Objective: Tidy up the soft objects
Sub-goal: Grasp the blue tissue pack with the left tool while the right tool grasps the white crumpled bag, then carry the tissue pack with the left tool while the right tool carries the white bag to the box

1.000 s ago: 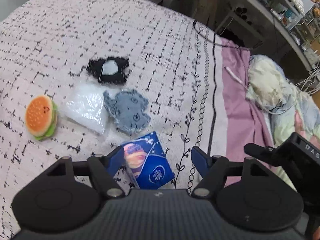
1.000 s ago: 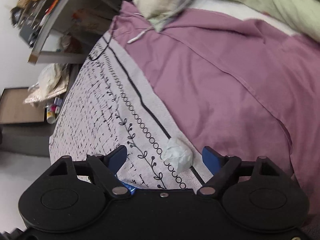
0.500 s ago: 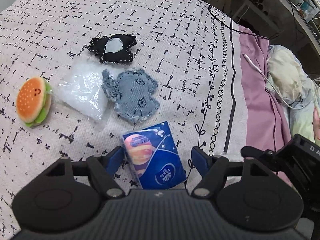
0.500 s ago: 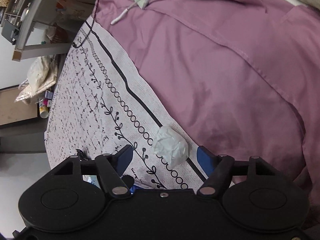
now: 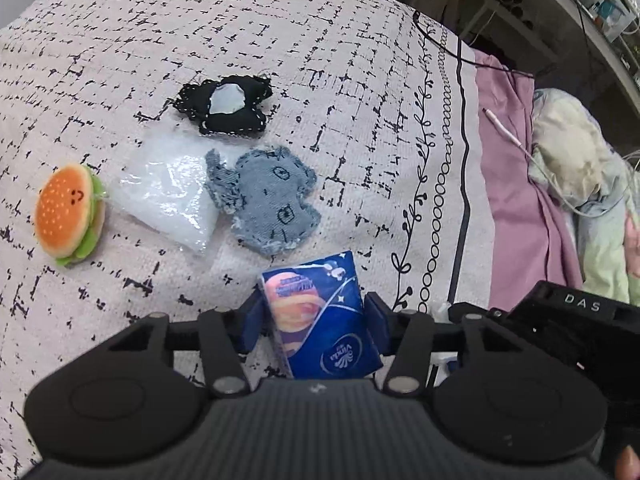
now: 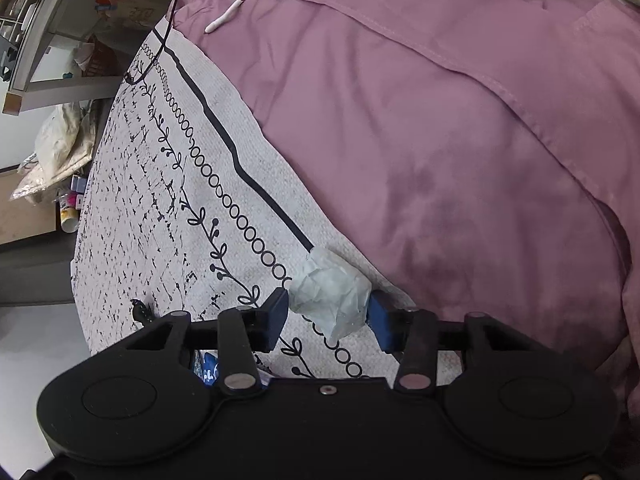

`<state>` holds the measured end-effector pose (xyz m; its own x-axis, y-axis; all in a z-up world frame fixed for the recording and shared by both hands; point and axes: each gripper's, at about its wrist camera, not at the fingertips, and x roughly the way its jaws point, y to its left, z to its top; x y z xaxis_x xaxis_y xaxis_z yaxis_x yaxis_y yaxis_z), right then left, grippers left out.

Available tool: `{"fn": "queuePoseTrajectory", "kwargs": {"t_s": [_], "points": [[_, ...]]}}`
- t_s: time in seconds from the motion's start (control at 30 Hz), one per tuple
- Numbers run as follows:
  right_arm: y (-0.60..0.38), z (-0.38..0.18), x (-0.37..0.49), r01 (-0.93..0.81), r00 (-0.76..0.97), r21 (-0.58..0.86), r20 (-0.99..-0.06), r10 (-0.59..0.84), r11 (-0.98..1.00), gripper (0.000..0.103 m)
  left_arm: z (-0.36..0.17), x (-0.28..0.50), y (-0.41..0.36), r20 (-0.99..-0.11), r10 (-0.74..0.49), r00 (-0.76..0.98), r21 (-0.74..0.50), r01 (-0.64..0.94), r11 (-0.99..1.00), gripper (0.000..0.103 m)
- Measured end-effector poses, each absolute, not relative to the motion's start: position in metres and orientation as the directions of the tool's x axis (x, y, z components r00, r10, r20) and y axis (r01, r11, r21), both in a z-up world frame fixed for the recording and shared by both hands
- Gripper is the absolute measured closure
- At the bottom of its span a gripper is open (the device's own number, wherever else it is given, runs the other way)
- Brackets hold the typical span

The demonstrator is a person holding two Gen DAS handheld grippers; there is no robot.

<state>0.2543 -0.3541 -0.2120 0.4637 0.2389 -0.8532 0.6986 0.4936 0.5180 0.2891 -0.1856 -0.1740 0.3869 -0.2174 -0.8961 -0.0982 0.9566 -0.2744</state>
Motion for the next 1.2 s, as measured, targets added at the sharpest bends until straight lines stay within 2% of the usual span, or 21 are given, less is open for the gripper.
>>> {"fn": "queuePoseTrajectory", "kwargs": {"t_s": [0.5, 0.8, 1.2], "points": [[-0.334, -0.176, 0.258, 0.532, 0.572, 0.554, -0.793, 0.210, 0.640, 0.060, -0.133, 0.278, -0.169, -0.842, -0.244, 0.481, -0.307, -0.055, 0.950, 0.052], [-0.309, -0.154, 0.263, 0.395, 0.616, 0.522, -0.761, 0.203, 0.756, 0.060, -0.108, 0.272, -0.150, -0.810, -0.226, 0.541, -0.293, -0.039, 0.955, 0.052], [-0.272, -0.126, 0.257, 0.186, 0.673, 0.503, -0.691, 0.264, 0.844, 0.060, -0.079, 0.261, -0.102, -0.770, -0.192, 0.608, -0.283, -0.057, 0.957, 0.052]]}}
